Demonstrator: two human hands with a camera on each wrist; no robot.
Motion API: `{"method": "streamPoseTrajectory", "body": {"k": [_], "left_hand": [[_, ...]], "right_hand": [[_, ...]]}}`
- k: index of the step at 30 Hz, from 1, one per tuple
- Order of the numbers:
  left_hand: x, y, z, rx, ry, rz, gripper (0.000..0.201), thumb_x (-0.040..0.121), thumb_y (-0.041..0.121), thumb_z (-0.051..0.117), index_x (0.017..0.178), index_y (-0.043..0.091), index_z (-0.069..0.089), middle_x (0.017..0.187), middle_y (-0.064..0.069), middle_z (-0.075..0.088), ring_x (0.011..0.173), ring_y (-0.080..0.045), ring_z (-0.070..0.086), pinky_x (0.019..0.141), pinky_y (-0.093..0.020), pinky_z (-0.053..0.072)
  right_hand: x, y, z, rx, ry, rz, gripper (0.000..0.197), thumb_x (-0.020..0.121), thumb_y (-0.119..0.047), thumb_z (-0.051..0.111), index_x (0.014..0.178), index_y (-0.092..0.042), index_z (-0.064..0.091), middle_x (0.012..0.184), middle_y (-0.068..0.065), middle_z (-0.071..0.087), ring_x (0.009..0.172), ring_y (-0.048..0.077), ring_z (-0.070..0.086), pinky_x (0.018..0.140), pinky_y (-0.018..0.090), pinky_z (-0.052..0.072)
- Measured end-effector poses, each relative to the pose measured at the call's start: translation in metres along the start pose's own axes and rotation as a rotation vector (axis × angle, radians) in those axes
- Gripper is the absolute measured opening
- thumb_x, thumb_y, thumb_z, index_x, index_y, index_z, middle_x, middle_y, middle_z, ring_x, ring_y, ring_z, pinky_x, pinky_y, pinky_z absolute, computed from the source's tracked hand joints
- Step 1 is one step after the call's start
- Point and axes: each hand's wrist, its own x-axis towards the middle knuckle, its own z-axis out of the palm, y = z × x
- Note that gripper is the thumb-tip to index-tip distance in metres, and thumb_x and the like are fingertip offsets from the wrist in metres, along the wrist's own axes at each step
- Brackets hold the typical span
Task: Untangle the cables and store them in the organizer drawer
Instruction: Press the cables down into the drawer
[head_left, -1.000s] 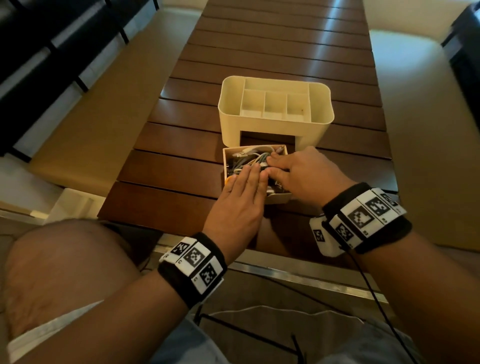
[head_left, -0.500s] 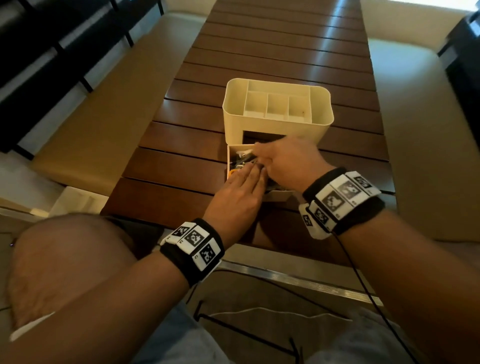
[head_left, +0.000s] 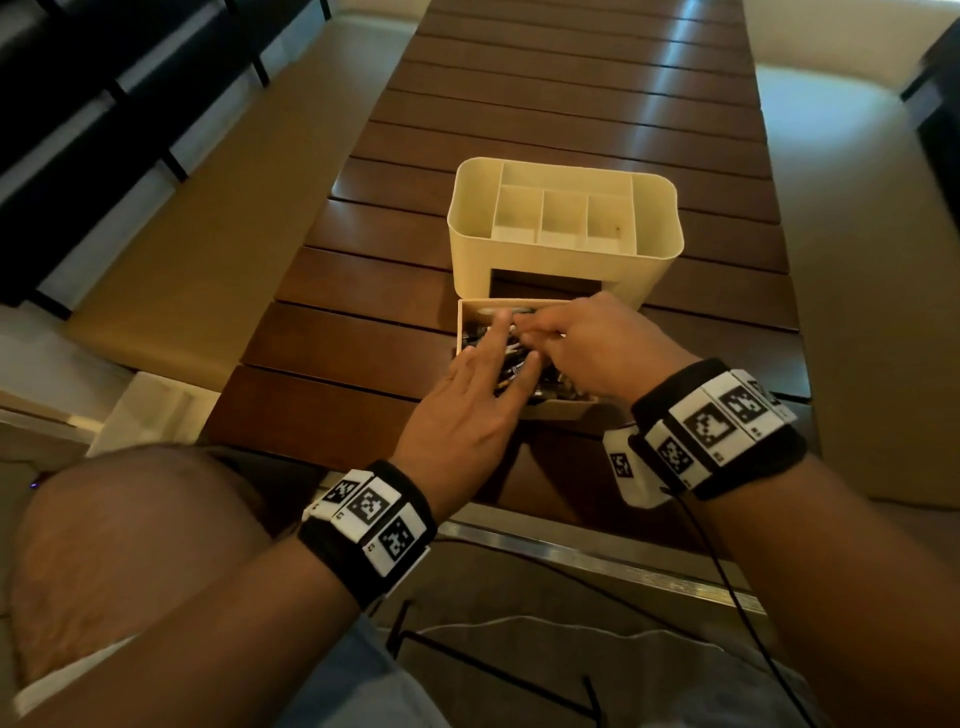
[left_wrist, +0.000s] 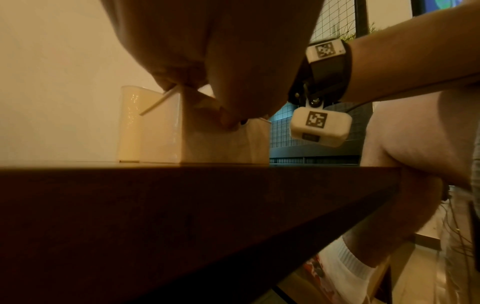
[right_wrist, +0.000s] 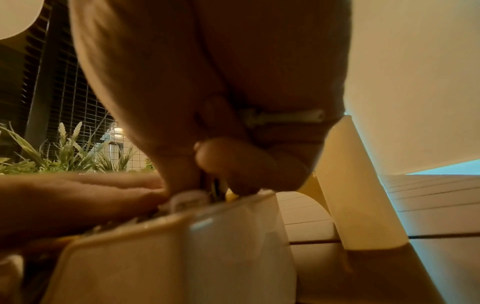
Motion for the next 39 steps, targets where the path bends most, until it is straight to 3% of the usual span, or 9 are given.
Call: {"method": "streamPoseTrajectory", "body": {"k": [8, 12, 15, 17, 19, 23, 28, 32, 39], "left_hand": [[0.009, -0.003, 0.001, 0.085, -0.107, 0.002, 0.052, 0.092, 0.02, 0.042, 0.143, 0.009, 0.045, 0.152, -0.027, 0.041, 0.14, -0.038, 0.041, 0.114, -0.043, 0.025], [0.013, 0.0, -0.001, 0.074, -0.146, -0.011, 0.051, 0.092, 0.023, 0.041, 0.141, 0.009, 0.044, 0.147, -0.026, 0.045, 0.137, -0.04, 0.044, 0.114, -0.046, 0.033], [0.016, 0.001, 0.001, 0.065, -0.141, -0.016, 0.049, 0.092, 0.022, 0.05, 0.139, 0.009, 0.047, 0.145, -0.026, 0.047, 0.136, -0.04, 0.044, 0.113, -0.047, 0.035], [0.02, 0.0, 0.001, 0.054, -0.136, -0.01, 0.048, 0.093, 0.024, 0.045, 0.139, 0.009, 0.047, 0.146, -0.026, 0.046, 0.137, -0.041, 0.043, 0.114, -0.046, 0.031], [0.024, -0.001, 0.001, 0.037, -0.142, -0.001, 0.049, 0.094, 0.026, 0.038, 0.139, 0.009, 0.045, 0.146, -0.026, 0.046, 0.137, -0.041, 0.042, 0.114, -0.044, 0.024], [0.033, 0.002, 0.004, 0.021, -0.153, 0.011, 0.05, 0.094, 0.027, 0.035, 0.139, 0.009, 0.045, 0.147, -0.027, 0.045, 0.138, -0.041, 0.042, 0.113, -0.042, 0.019], [0.036, 0.002, 0.005, -0.006, -0.166, 0.013, 0.052, 0.094, 0.026, 0.03, 0.141, 0.007, 0.045, 0.148, -0.027, 0.043, 0.139, -0.042, 0.04, 0.114, -0.042, 0.017], [0.036, 0.003, 0.003, -0.017, -0.166, 0.008, 0.052, 0.095, 0.024, 0.029, 0.14, 0.006, 0.046, 0.147, -0.027, 0.044, 0.138, -0.042, 0.04, 0.114, -0.042, 0.018], [0.035, 0.008, -0.005, -0.082, -0.204, -0.034, 0.053, 0.096, 0.023, 0.026, 0.145, 0.008, 0.039, 0.155, -0.025, 0.033, 0.146, -0.04, 0.028, 0.119, -0.042, 0.012]], "right_hand": [[0.004, 0.002, 0.001, -0.027, 0.03, 0.02, 0.024, 0.096, -0.05, 0.051, 0.114, -0.044, 0.067, 0.118, -0.01, 0.068, 0.109, 0.017, 0.061, 0.096, 0.045, 0.052], [-0.009, 0.007, -0.005, 0.13, 0.14, -0.029, 0.023, 0.096, -0.04, 0.06, 0.115, -0.037, 0.071, 0.114, -0.009, 0.07, 0.107, 0.009, 0.061, 0.097, 0.034, 0.05], [-0.02, 0.019, -0.026, 0.288, 0.39, -0.054, 0.018, 0.093, -0.034, 0.065, 0.107, -0.028, 0.076, 0.104, -0.01, 0.073, 0.097, 0.005, 0.065, 0.091, 0.037, 0.054], [-0.023, 0.031, -0.042, 0.266, 0.612, -0.059, 0.019, 0.09, -0.032, 0.069, 0.104, -0.022, 0.077, 0.101, -0.006, 0.074, 0.095, 0.007, 0.067, 0.088, 0.039, 0.057], [-0.024, 0.041, -0.051, 0.168, 0.692, -0.055, 0.024, 0.087, -0.035, 0.072, 0.107, -0.022, 0.076, 0.106, -0.004, 0.074, 0.098, 0.01, 0.067, 0.088, 0.04, 0.057], [-0.012, 0.05, -0.049, 0.054, 0.607, -0.045, 0.031, 0.088, -0.033, 0.071, 0.118, -0.024, 0.072, 0.12, -0.005, 0.07, 0.109, 0.016, 0.063, 0.095, 0.042, 0.053], [-0.006, 0.042, -0.051, -0.078, 0.59, -0.122, 0.024, 0.093, -0.032, 0.065, 0.114, -0.024, 0.072, 0.117, -0.007, 0.068, 0.106, 0.019, 0.063, 0.091, 0.047, 0.052], [-0.002, 0.036, -0.042, -0.16, 0.478, -0.144, 0.031, 0.095, -0.029, 0.06, 0.126, -0.025, 0.066, 0.125, -0.007, 0.065, 0.113, 0.021, 0.06, 0.096, 0.047, 0.049], [-0.013, 0.039, -0.046, -0.084, 0.34, 0.01, 0.03, 0.102, -0.017, 0.049, 0.126, -0.02, 0.066, 0.125, -0.002, 0.065, 0.116, 0.023, 0.057, 0.101, 0.04, 0.045]]}}
